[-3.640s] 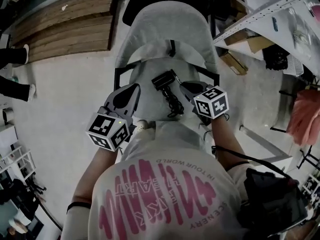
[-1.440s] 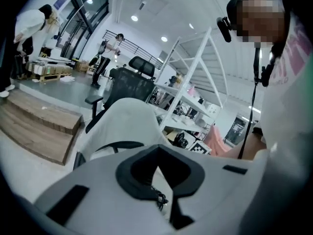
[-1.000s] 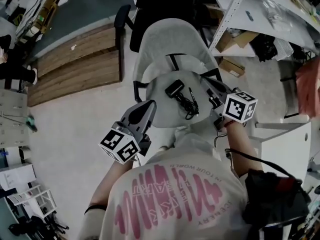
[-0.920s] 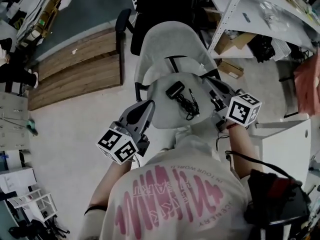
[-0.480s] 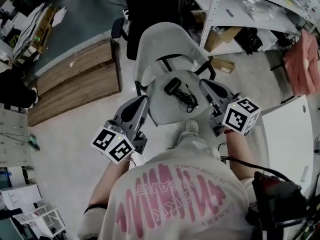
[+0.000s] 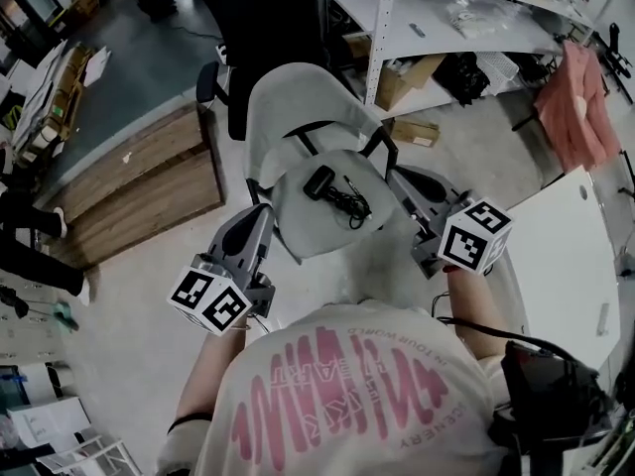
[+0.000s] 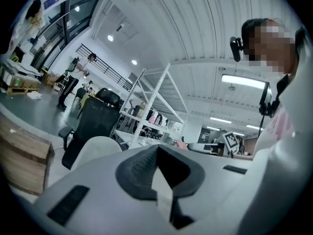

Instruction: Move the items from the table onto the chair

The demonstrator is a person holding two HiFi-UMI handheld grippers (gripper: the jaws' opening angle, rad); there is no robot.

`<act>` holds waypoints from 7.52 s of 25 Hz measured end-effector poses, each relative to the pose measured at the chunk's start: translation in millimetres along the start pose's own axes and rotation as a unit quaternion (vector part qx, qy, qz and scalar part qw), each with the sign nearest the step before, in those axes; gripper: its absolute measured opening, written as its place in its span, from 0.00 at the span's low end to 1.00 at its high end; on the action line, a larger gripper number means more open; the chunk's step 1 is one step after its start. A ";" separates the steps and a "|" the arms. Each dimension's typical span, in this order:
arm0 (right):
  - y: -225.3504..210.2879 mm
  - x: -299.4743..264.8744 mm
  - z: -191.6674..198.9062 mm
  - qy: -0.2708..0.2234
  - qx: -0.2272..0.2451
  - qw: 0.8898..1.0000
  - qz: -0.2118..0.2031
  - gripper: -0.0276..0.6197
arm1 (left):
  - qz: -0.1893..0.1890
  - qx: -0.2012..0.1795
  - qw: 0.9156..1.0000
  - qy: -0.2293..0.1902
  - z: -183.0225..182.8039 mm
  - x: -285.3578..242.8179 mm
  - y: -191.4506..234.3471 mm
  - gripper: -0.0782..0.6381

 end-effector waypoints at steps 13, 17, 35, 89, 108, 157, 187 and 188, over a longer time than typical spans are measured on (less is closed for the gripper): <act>-4.5 75.6 -0.4 -0.029 0.019 0.997 0.062 0.06 | 0.086 -0.031 0.994 0.067 44.0 -52.7 -39.0 0.12; -0.9 138.6 -2.9 -0.050 0.022 0.990 0.130 0.06 | 0.150 -0.027 0.985 0.086 54.4 -83.1 -79.3 0.12; -42.5 402.4 -2.0 -0.101 0.017 0.947 0.304 0.06 | 0.282 -0.005 0.951 0.127 143.9 -139.2 -297.2 0.12; -219.5 864.9 74.6 -0.027 -0.093 0.719 0.688 0.48 | 0.492 -0.013 0.819 0.296 343.3 -353.9 -594.9 0.12; -251.6 878.7 101.2 0.084 -0.131 0.708 0.689 0.59 | 0.458 -0.021 0.833 0.310 340.3 -351.0 -562.8 0.12; -94.0 321.5 -0.6 0.060 0.013 0.984 0.168 0.54 | 0.084 -0.032 0.990 0.111 139.9 -85.6 -225.7 0.12; -66.0 -22.2 78.4 0.171 -0.015 0.984 0.039 0.54 | -0.123 -0.039 0.991 0.025 25.0 23.1 20.7 0.12; -68.5 -25.4 81.4 0.174 -0.017 0.984 0.045 0.54 | -0.129 -0.037 0.991 0.025 25.8 24.2 22.6 0.12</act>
Point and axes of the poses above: the fingertips, and each gripper's own axes: x backward along the fingers, y to its left, z out of its underside, the point moved 5 cm from there along x, backward along the fingers, and after that the axes turned 9 degrees about -y, right-handed, at the moved point
